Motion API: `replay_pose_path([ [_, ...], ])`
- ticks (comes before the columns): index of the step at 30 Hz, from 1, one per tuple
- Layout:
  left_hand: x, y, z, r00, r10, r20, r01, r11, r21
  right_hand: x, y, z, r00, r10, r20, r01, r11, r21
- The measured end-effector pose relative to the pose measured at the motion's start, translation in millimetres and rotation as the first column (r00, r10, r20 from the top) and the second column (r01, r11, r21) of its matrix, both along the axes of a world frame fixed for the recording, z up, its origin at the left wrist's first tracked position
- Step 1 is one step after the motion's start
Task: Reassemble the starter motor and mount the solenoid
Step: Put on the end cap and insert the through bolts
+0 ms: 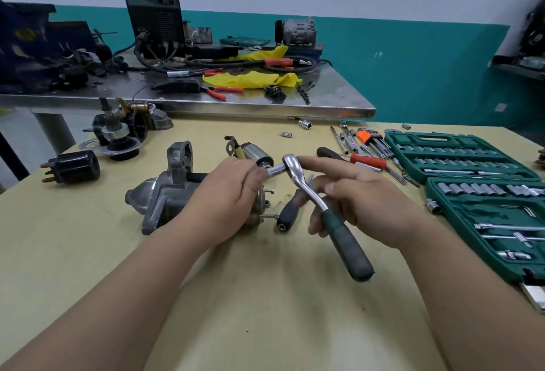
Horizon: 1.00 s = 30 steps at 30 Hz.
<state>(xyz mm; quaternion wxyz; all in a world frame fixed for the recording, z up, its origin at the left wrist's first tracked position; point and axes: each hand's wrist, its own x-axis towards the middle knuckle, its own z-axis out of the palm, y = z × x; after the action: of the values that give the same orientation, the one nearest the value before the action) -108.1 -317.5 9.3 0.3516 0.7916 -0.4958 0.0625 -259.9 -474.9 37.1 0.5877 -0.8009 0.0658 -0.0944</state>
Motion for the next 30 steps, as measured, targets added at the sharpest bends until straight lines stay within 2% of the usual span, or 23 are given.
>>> replay_pose_path([
  [1,1.8,0.9,0.7,0.997,-0.004,-0.082,0.003,1.000,-0.007,0.5,-2.2,-0.3,1.000,0.011,0.015,-0.010,0.996,-0.090],
  [2,3.0,1.5,2.4,0.992,-0.011,-0.122,0.010,1.000,-0.005,2.5,-3.1,-2.8,0.999,-0.003,0.034,0.013,0.955,-0.297],
  [3,3.3,2.3,4.1,0.989,-0.032,-0.141,0.034,0.999,0.012,6.1,-0.9,-5.6,0.999,-0.024,0.049,0.046,0.849,-0.527],
  [4,3.3,2.6,5.0,0.986,-0.058,-0.156,0.064,0.997,0.032,12.0,5.3,-9.9,0.997,-0.023,0.079,0.071,0.731,-0.679],
  [5,2.4,2.6,5.1,0.981,-0.086,-0.171,0.094,0.995,0.042,17.0,12.3,-15.6,0.993,0.005,0.121,0.085,0.677,-0.731],
  [6,1.2,2.3,4.5,0.981,-0.106,-0.162,0.116,0.992,0.049,20.6,16.4,-22.9,0.986,0.031,0.164,0.097,0.695,-0.712],
  [8,1.0,1.0,2.0,0.992,-0.123,-0.024,0.125,0.988,0.091,23.5,17.8,-29.2,0.983,-0.018,0.185,0.125,0.800,-0.587],
  [11,4.0,2.0,-4.2,0.968,-0.112,0.226,0.057,0.970,0.236,23.0,1.2,-32.8,0.982,-0.189,-0.016,0.156,0.854,-0.497],
  [13,6.0,3.9,-7.1,0.942,-0.142,0.304,0.052,0.957,0.284,23.0,-3.9,-38.3,0.965,-0.251,-0.076,0.183,0.851,-0.492],
  [17,3.4,2.6,-10.5,0.900,-0.162,0.405,0.016,0.940,0.341,28.4,1.2,-52.0,0.924,-0.373,-0.083,0.283,0.814,-0.507],
  [20,0.0,-1.2,-13.4,0.871,-0.145,0.468,-0.003,0.954,0.301,28.2,3.2,-52.3,0.901,-0.426,-0.084,0.340,0.812,-0.474],
  [30,-1.9,-3.4,-16.4,0.858,-0.116,0.501,0.014,0.979,0.204,26.6,11.3,-53.2,0.877,-0.474,-0.080,0.409,0.822,-0.396],
])
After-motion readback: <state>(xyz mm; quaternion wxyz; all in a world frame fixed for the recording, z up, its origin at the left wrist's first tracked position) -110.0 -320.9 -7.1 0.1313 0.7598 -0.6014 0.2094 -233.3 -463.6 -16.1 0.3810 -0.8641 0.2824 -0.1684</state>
